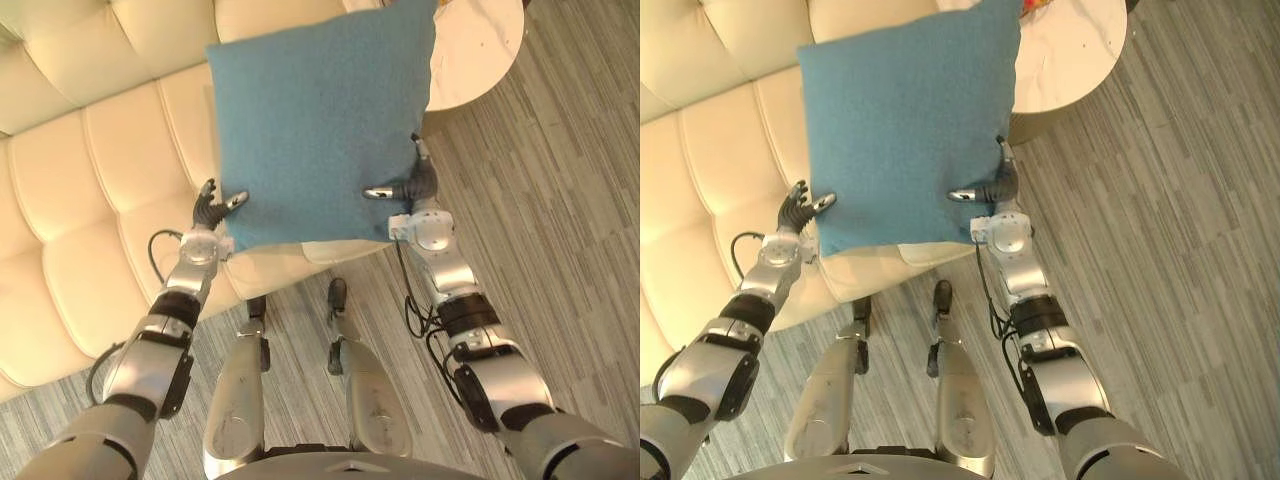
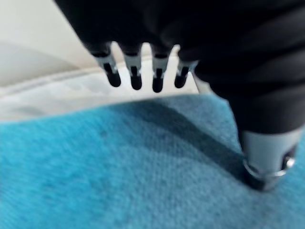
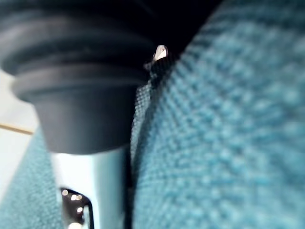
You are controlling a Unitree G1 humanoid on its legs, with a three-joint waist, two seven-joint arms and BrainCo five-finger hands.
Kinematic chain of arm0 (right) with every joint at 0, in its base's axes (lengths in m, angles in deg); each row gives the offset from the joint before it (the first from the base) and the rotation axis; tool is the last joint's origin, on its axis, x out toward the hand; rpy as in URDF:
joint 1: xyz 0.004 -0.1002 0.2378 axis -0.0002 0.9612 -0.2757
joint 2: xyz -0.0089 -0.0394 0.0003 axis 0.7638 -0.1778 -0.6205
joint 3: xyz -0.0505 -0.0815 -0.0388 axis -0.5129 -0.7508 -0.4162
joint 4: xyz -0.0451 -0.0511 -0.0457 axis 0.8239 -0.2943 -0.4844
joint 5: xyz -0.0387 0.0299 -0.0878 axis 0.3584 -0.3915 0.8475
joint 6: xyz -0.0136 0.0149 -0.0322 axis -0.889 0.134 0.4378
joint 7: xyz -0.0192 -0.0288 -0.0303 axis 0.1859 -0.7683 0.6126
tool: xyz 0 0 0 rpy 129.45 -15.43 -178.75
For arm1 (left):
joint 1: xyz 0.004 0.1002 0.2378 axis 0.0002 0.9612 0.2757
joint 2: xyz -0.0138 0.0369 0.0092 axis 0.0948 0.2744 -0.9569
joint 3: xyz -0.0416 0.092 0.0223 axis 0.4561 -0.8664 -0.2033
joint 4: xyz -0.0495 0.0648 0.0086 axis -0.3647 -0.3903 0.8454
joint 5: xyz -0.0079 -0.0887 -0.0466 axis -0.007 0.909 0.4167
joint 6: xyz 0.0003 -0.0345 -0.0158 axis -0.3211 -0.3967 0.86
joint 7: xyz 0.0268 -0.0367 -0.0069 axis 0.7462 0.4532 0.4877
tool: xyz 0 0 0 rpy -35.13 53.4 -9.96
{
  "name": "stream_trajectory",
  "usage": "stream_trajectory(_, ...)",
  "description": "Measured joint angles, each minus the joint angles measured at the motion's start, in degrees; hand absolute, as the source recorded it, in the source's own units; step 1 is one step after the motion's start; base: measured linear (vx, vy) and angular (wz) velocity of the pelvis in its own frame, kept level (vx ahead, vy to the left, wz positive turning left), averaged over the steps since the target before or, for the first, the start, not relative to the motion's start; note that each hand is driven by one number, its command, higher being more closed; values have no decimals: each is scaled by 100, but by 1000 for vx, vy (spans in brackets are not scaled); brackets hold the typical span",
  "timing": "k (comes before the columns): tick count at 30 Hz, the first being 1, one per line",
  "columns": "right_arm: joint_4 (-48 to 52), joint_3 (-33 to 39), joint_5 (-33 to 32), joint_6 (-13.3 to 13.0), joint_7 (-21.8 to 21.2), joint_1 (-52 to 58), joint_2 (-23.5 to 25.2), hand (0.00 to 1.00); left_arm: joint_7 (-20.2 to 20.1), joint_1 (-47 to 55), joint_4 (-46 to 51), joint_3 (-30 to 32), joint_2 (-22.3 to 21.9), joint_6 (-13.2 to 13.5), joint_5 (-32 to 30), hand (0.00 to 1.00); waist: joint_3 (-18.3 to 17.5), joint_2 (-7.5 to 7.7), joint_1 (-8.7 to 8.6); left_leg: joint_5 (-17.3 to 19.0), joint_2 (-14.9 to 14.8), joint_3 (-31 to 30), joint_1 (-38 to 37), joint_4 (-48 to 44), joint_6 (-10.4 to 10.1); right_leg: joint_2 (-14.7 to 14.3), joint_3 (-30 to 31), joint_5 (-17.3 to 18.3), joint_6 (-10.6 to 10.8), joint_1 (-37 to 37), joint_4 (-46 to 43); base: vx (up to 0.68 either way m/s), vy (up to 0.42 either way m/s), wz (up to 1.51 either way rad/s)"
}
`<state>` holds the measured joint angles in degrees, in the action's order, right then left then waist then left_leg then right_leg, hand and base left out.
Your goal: Pick up cushions and gather them together orderly.
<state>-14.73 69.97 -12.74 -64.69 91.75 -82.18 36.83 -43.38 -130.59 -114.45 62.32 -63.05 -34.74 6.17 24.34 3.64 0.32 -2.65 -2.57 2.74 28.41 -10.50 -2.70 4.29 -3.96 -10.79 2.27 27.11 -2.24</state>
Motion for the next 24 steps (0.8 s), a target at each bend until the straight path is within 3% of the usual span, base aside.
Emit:
stream_trajectory(1, 0, -43, 8, -6, 1, -187, 2, 100, 7, -212, -37, -19, 6, 0, 1, 100, 22, 33, -30, -85, -13, 7, 116, 113, -1, -13, -1, -50, -19, 161, 22, -40, -44, 1)
stream_trajectory(9, 73, -175, -65, -142, 76, -311, -161, 100, 115, -560, 126, -23, 16, 8, 233, 100, 29, 46, -17, -330, -305, 224, 279, 405, -120, -146, -290, -129, -130, 324, 131, -12, -51, 9)
stream_trajectory(17, 332, -186, -62, -137, 124, -437, -283, 100, 123, -678, 800, -19, 183, 20, 463, 100, 29, 46, 44, -722, -320, 342, 90, 967, -190, -168, -298, -185, -188, 397, 173, -15, -28, 0)
stream_trajectory(24, 779, -188, -170, -127, 124, 175, -212, 100, 284, -538, 1570, -8, 183, 36, 615, 100, 29, 46, 99, -852, -288, 321, -500, 1322, -165, -181, -324, -204, -184, -145, 401, 3, -3, 2)
